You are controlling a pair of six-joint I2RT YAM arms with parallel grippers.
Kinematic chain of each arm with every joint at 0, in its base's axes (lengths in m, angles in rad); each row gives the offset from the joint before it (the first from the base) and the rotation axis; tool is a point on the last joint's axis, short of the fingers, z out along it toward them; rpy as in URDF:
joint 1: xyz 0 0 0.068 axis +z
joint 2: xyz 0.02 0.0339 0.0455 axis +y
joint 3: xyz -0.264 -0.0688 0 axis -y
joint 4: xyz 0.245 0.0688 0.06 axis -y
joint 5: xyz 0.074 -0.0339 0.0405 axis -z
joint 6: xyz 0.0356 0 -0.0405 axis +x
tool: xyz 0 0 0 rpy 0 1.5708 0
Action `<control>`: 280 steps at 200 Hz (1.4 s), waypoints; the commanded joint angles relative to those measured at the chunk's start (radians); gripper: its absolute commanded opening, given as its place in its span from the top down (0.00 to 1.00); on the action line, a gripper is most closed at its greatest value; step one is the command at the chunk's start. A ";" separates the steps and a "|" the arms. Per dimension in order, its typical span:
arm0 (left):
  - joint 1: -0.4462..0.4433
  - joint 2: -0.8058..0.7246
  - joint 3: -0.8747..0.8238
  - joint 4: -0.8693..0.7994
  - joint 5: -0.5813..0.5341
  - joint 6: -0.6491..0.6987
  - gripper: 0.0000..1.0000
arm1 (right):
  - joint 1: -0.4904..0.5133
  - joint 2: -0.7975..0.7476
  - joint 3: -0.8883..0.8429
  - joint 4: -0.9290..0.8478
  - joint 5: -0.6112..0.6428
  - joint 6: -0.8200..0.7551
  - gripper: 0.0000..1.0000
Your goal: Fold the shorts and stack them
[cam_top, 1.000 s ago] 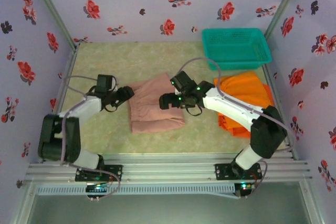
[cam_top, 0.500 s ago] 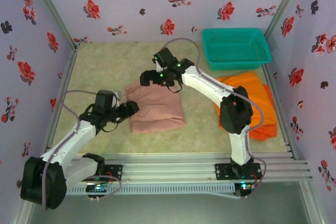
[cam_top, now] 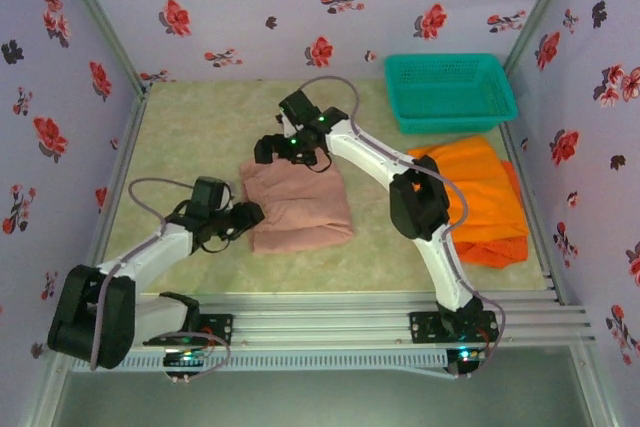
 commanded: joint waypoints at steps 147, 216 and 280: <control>-0.048 0.100 0.039 0.115 0.001 0.054 0.86 | -0.023 0.127 0.105 -0.008 -0.060 0.055 0.01; -0.048 -0.025 -0.047 0.000 -0.027 0.022 1.00 | -0.066 0.160 0.105 0.027 -0.060 0.098 0.01; -0.029 -0.027 -0.127 -0.013 -0.032 -0.007 1.00 | -0.101 0.245 0.171 0.014 -0.067 0.114 0.01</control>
